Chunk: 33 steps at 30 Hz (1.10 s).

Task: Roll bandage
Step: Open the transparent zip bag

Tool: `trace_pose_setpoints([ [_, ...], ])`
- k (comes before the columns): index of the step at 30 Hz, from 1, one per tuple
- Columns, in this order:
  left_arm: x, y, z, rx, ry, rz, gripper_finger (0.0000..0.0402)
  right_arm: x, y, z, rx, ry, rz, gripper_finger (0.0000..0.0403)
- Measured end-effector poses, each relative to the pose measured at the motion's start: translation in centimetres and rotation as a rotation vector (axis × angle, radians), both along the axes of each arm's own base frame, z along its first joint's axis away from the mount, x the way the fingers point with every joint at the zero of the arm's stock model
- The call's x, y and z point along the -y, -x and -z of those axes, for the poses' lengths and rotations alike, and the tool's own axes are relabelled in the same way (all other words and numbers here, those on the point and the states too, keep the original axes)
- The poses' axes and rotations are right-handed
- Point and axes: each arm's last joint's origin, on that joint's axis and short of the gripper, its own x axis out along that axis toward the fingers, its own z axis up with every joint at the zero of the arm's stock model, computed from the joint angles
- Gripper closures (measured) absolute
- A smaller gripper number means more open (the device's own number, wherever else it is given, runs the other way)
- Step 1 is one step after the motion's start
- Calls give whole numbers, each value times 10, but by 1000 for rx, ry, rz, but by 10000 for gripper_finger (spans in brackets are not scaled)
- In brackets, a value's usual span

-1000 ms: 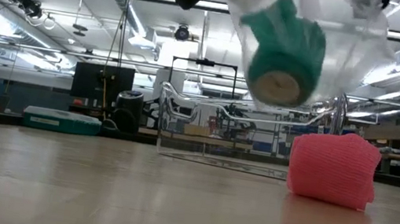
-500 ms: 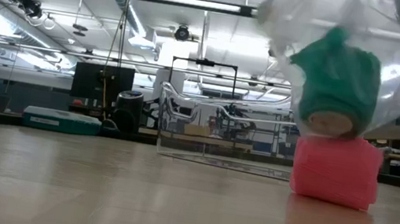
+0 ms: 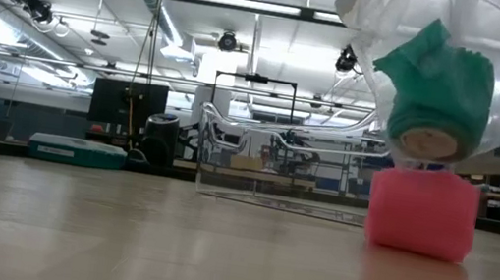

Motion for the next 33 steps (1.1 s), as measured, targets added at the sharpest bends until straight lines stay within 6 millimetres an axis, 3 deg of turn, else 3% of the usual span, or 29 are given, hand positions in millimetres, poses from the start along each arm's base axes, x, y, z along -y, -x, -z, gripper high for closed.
trace_pose_setpoints([
  [5, 2, 14, 25, 171, -70, -130, 290, 6, -8, -4, 32, -30, 31, 403],
  [14, -13, 24, 63, 352, 59, -163, 290, 18, -23, -20, 143, -38, 34, 403],
  [26, 1, 2, 70, 362, -213, -96, 291, 31, -35, -26, 193, -59, 18, 403],
  [33, 0, -10, 65, 371, -228, -121, 291, 34, -39, -27, 201, -62, 4, 403],
])
